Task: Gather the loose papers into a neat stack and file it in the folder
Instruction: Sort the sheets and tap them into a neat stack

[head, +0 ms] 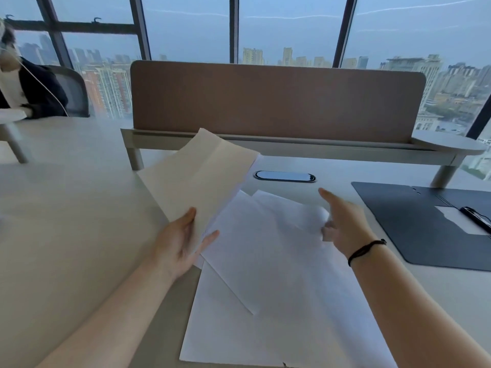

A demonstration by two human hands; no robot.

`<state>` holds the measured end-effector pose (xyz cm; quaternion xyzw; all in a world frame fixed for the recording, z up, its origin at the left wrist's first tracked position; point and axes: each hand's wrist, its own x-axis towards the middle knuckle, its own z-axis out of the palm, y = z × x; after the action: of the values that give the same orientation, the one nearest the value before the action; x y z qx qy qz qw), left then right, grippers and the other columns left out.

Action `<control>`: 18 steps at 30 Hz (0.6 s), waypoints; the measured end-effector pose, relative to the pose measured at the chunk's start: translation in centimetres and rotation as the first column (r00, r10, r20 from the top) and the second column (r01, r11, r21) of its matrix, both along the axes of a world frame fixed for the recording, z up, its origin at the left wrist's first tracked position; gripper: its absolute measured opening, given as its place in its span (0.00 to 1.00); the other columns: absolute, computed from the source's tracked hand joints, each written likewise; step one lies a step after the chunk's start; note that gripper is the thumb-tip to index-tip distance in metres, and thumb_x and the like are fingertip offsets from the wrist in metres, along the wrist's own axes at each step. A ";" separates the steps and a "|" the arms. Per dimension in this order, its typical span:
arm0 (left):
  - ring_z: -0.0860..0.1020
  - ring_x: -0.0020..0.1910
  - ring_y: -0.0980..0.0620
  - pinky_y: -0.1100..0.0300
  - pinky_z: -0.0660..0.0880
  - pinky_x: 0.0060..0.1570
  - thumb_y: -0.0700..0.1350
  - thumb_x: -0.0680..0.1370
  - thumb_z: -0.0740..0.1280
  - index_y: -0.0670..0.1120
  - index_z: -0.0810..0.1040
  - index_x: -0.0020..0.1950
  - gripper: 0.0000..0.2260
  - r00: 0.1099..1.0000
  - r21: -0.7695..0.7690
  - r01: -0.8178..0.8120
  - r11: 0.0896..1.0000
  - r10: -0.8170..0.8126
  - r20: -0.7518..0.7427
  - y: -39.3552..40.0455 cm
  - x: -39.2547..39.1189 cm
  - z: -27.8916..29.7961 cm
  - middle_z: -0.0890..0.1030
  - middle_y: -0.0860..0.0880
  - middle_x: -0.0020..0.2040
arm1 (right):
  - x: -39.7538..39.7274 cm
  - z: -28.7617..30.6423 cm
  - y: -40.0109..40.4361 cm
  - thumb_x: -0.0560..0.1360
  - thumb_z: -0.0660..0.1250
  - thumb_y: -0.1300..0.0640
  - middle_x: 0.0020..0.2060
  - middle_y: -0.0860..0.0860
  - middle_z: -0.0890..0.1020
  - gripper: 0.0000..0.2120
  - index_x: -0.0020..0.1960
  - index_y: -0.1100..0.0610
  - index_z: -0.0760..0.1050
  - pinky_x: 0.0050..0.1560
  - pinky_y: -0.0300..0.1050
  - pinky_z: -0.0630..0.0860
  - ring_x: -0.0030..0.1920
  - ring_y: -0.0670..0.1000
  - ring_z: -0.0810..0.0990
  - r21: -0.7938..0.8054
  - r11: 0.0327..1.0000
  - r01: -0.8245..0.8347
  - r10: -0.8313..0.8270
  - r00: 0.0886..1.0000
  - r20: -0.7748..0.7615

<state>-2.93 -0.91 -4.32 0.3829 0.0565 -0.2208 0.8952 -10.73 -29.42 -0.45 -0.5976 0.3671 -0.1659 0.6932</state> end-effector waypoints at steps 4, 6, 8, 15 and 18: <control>0.87 0.39 0.52 0.40 0.70 0.69 0.44 0.83 0.62 0.43 0.78 0.65 0.13 1.000 0.025 0.024 0.999 -0.025 0.013 0.1 -0.1 -0.1 0.88 0.49 0.48 | -0.4 -1.0 -0.1 0.72 0.76 0.53 0.48 0.60 0.80 0.13 0.48 0.58 0.75 0.55 0.57 0.80 0.48 0.64 0.83 0.217 0.976 0.019 -0.041 0.995 0.095; 0.87 0.41 0.51 0.37 0.71 0.67 0.44 0.83 0.62 0.43 0.78 0.65 0.12 0.999 0.029 0.026 0.999 -0.027 0.033 0.1 -0.1 -0.1 0.88 0.48 0.50 | -0.8 -1.5 0.2 0.74 0.74 0.59 0.47 0.63 0.82 0.11 0.53 0.64 0.79 0.57 0.62 0.79 0.47 0.64 0.84 0.188 0.982 -0.030 0.011 0.995 0.101; 0.87 0.36 0.51 0.34 0.71 0.65 0.43 0.83 0.62 0.42 0.78 0.63 0.12 0.999 0.037 0.015 0.999 -0.017 0.041 0.1 -0.1 -0.1 0.88 0.49 0.48 | -1.2 -2.2 0.3 0.76 0.69 0.65 0.45 0.64 0.84 0.09 0.54 0.68 0.80 0.56 0.62 0.80 0.44 0.62 0.84 0.035 0.991 -0.128 0.126 0.990 0.058; 0.81 0.61 0.47 0.34 0.72 0.64 0.43 0.83 0.63 0.43 0.78 0.66 0.13 0.998 0.080 0.004 0.997 -0.009 0.064 0.9 -0.1 0.1 0.85 0.48 0.60 | -3.6 -2.5 -0.8 0.75 0.73 0.60 0.47 0.57 0.89 0.07 0.52 0.60 0.85 0.57 0.61 0.82 0.49 0.61 0.88 -0.271 0.753 -0.599 0.546 0.800 -0.249; 0.80 0.63 0.46 0.32 0.73 0.63 0.43 0.83 0.63 0.42 0.78 0.66 0.13 0.996 0.105 0.020 0.994 -0.028 0.081 0.9 -0.4 0.2 0.84 0.48 0.61 | -4.3 -2.5 -0.8 0.72 0.77 0.59 0.50 0.60 0.88 0.15 0.57 0.63 0.82 0.57 0.63 0.81 0.52 0.64 0.86 -0.173 0.733 -0.658 0.617 0.750 -0.240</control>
<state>-3.35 -0.04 -4.12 0.4387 0.0266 -0.2125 0.8728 -15.05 -30.21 -2.95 -0.7801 0.1720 0.0886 0.5949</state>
